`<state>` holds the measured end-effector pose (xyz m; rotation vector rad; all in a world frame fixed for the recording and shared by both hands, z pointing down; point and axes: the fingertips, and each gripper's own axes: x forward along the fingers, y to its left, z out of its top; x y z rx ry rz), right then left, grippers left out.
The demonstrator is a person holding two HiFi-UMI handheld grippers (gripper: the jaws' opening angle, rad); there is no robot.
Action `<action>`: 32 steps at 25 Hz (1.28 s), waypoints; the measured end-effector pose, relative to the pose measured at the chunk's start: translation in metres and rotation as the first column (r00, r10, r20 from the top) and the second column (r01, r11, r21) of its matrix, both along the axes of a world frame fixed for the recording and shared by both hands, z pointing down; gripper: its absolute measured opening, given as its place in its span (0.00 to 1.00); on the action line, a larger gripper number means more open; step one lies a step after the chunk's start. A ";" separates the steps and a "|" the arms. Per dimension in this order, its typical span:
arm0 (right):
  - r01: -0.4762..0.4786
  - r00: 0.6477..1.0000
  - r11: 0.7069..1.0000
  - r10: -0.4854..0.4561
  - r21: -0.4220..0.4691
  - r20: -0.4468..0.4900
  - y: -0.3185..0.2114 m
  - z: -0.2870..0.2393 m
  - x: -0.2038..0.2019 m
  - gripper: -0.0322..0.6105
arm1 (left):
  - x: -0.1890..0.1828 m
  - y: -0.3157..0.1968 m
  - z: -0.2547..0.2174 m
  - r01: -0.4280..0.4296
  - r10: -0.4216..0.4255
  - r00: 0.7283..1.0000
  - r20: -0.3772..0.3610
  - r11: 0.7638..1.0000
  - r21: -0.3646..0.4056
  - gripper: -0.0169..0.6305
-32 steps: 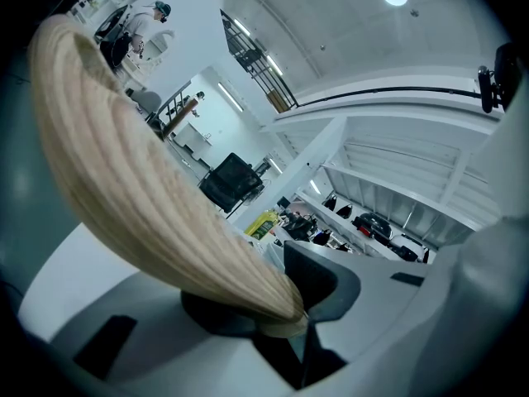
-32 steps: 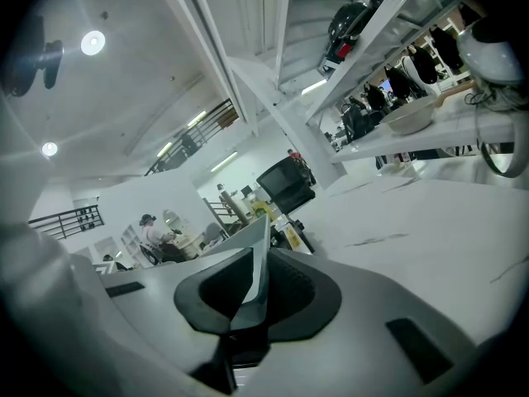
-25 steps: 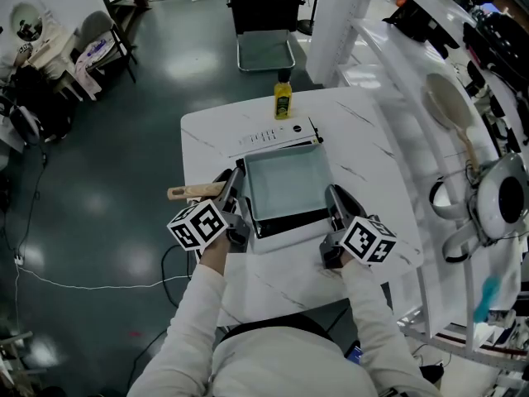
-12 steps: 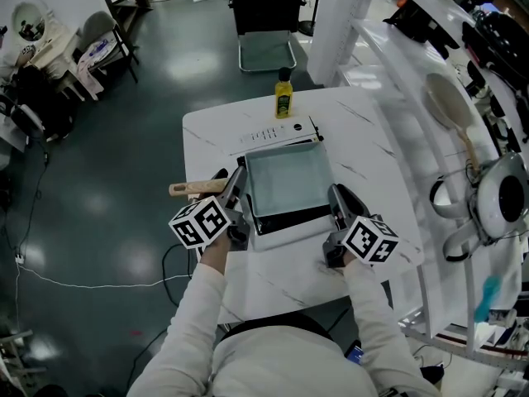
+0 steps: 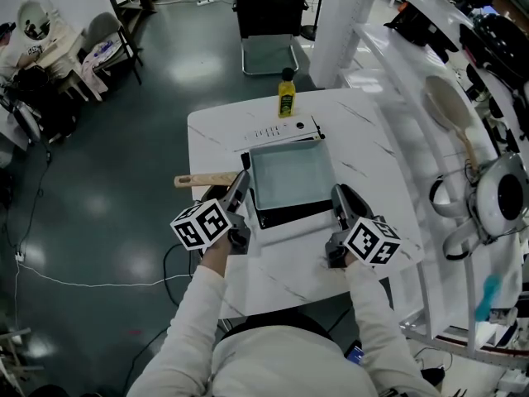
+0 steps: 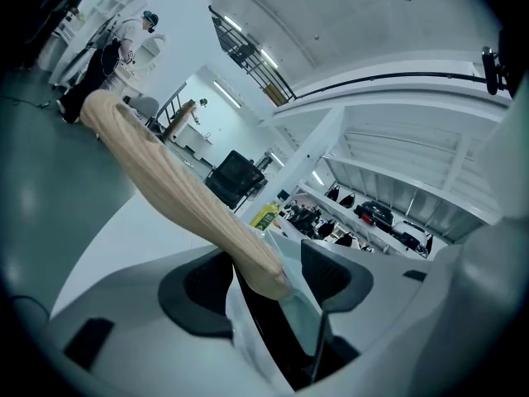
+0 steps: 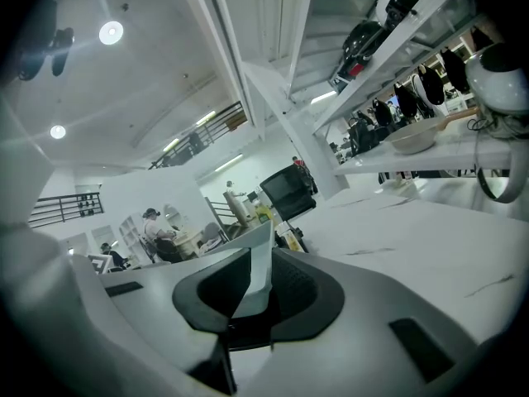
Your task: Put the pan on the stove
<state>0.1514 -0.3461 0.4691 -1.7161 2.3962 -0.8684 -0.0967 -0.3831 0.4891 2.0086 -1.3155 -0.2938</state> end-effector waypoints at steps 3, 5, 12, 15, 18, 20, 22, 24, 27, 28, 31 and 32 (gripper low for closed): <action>-0.010 1.000 1.000 0.010 0.003 0.001 0.009 -0.002 0.004 0.18 | 0.001 0.009 -0.001 -0.003 0.003 1.000 -0.004 1.000 -0.003 0.42; -0.017 1.000 1.000 0.017 0.008 0.005 0.016 -0.004 0.005 0.18 | 0.002 0.017 0.000 -0.003 0.003 1.000 -0.008 1.000 -0.005 0.42; -0.021 1.000 0.999 0.022 0.036 -0.013 0.040 -0.010 0.001 0.18 | 0.003 0.041 -0.003 -0.020 0.020 0.999 0.025 1.000 0.005 0.40; -0.011 1.000 0.999 0.012 0.038 -0.015 0.050 -0.011 -0.005 0.18 | 0.005 0.051 -0.007 -0.029 0.028 0.998 0.051 0.999 0.019 0.34; 0.000 1.000 0.999 0.000 0.035 -0.020 0.060 -0.009 -0.012 0.18 | 0.006 0.060 -0.012 -0.045 0.042 0.995 0.086 0.998 0.035 0.28; 0.010 1.000 0.999 -0.009 0.035 -0.029 0.068 -0.009 -0.018 0.17 | 0.006 0.067 -0.015 -0.052 0.047 0.993 0.108 0.998 0.046 0.24; 0.016 0.999 0.999 -0.015 0.036 -0.039 0.076 -0.008 -0.023 0.15 | 0.006 0.074 -0.016 -0.062 0.054 0.990 0.132 0.996 0.059 0.19; 0.019 0.999 0.999 -0.017 0.038 -0.050 0.084 -0.007 -0.026 0.14 | 0.007 0.082 -0.017 -0.080 0.068 0.984 0.165 0.994 0.071 0.17; 0.023 0.998 0.999 -0.020 0.040 -0.062 0.094 -0.008 -0.031 0.11 | 0.008 0.092 -0.021 -0.103 0.083 0.974 0.209 0.991 0.086 0.13; 0.024 0.997 0.999 -0.022 0.042 -0.068 0.097 -0.008 -0.033 0.11 | 0.008 0.096 -0.022 -0.109 0.086 0.971 0.222 0.990 0.092 0.12; 0.027 0.996 0.998 -0.022 0.050 -0.088 0.106 -0.009 -0.037 0.09 | 0.007 0.106 -0.026 -0.130 0.097 0.961 0.259 0.985 0.112 0.09; 0.026 0.995 0.998 -0.021 0.053 -0.095 0.109 -0.009 -0.039 0.09 | 0.007 0.109 -0.026 -0.136 0.101 0.959 0.266 0.984 0.116 0.08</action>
